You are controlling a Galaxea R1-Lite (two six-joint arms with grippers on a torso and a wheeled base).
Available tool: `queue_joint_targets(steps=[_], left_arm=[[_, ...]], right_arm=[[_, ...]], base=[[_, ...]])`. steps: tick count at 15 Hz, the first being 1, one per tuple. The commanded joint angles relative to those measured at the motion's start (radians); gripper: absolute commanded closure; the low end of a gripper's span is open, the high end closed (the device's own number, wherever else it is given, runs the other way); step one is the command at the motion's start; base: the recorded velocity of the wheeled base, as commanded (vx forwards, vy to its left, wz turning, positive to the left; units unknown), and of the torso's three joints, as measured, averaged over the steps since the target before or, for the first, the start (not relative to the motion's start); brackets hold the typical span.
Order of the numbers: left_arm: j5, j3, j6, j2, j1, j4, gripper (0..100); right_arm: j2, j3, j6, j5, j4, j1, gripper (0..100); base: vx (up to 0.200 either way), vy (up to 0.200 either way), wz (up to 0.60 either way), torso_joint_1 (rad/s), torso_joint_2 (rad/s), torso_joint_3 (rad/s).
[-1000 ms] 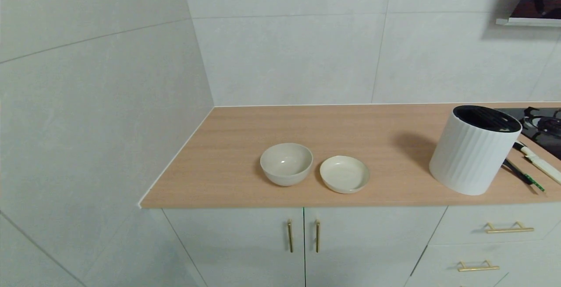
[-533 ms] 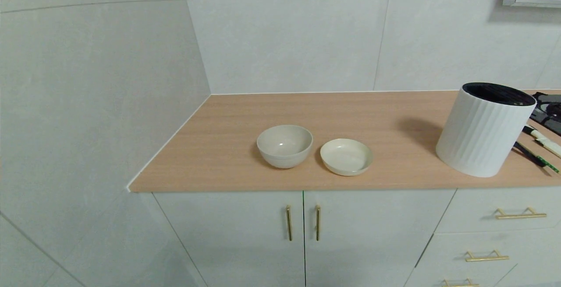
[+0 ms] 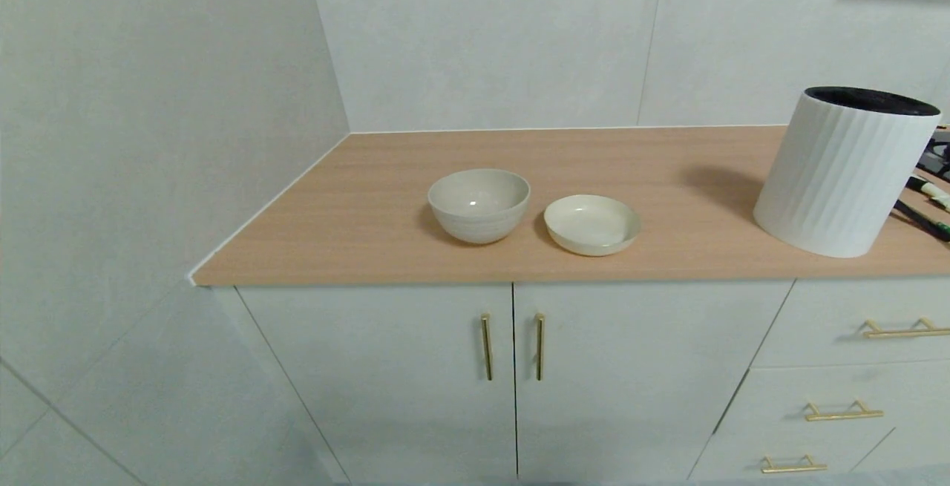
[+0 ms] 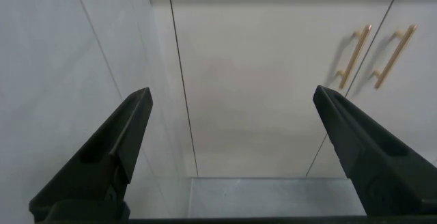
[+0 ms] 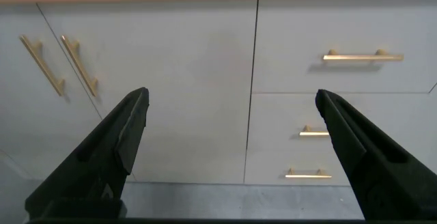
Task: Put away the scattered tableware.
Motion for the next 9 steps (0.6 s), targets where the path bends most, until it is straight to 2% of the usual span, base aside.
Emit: queue_joint_targets(steps=[1, 9], left_arm=[[0.000, 0.000, 0.000, 0.000, 0.000, 0.000, 0], [0.000, 0.000, 0.000, 0.000, 0.000, 0.000, 0]], right_arm=[[0.001, 0.000, 0.000, 0.001, 0.000, 0.000, 0], [0.001, 0.000, 0.000, 0.001, 0.000, 0.000, 0]], base=[[0.000, 0.000, 0.00, -0.198, 0.49, 0.281], [0.000, 0.000, 0.00, -0.172, 0.48, 0.303]])
